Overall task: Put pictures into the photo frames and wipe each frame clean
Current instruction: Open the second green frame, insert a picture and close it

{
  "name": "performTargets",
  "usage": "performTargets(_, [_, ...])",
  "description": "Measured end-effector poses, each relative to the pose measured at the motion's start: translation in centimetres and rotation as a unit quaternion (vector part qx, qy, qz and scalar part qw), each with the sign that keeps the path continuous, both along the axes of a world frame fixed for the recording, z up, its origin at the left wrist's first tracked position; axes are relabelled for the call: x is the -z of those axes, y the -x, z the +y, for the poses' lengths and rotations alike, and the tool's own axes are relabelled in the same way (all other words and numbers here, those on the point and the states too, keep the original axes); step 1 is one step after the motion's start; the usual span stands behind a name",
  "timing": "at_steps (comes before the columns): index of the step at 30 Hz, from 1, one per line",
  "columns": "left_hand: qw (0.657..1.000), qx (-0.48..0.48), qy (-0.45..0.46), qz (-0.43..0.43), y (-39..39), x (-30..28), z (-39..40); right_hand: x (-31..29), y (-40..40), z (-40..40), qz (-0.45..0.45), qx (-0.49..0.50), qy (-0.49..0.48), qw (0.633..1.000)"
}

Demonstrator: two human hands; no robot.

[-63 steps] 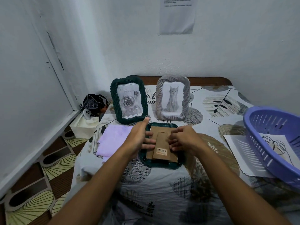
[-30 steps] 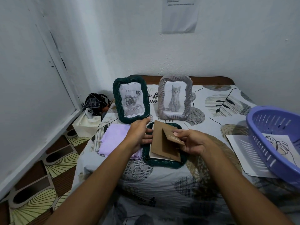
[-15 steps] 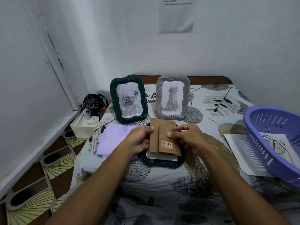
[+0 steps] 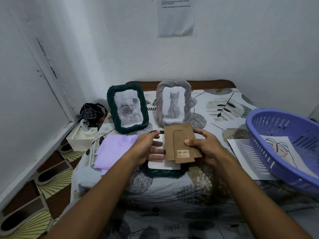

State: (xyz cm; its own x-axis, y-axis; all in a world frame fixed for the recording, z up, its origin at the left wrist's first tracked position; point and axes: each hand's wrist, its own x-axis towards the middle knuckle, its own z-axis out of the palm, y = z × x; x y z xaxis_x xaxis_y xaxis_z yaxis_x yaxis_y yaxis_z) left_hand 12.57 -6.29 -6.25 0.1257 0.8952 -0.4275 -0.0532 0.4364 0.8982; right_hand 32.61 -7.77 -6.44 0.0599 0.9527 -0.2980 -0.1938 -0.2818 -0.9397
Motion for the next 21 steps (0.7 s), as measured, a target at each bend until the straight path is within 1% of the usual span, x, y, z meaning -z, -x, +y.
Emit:
performTargets(3, [0.994, 0.004, -0.070, 0.081, -1.1, -0.1, -0.4, 0.4, -2.6, -0.7, 0.008, 0.025, -0.001, 1.000])
performTargets(5, [0.972, 0.003, -0.162, 0.168, -2.1, 0.2, -0.6, 0.7, -4.2, -1.0, 0.004, 0.043, 0.001, 0.999])
performTargets(6, [0.951, 0.010, -0.221, 0.216, -2.5, 0.5, -0.6, 0.7, -4.9, -1.2, -0.004, 0.048, 0.004, 0.999])
performTargets(8, [0.892, 0.053, -0.330, 0.304, -3.2, 1.1, -0.6, 0.6, -5.9, -1.5, -0.025, 0.056, 0.011, 0.998])
performTargets(9, [0.861, 0.089, -0.370, 0.337, -3.4, 1.4, -0.6, 0.6, -6.3, -1.6, -0.033, 0.057, 0.013, 0.998])
performTargets(11, [0.807, 0.161, -0.427, 0.376, -4.0, 1.8, -0.6, 0.8, -6.9, -1.6, -0.046, 0.056, 0.015, 0.997])
performTargets(14, [0.747, 0.250, -0.461, 0.408, -4.7, 2.0, -0.5, 1.3, -7.1, -1.6, -0.074, 0.061, 0.010, 0.995])
performTargets(18, [0.664, 0.355, -0.444, 0.485, -5.7, 2.5, -0.2, 1.5, -7.1, -1.5, -0.118, 0.070, 0.005, 0.991])
performTargets(19, [0.649, 0.373, -0.439, 0.497, -5.9, 2.6, -0.2, 1.6, -7.1, -1.5, -0.140, 0.069, 0.005, 0.988])
performTargets(21, [0.631, 0.395, -0.429, 0.511, -6.3, 2.9, -0.1, 1.9, -7.1, -1.6, -0.202, 0.068, 0.003, 0.977])
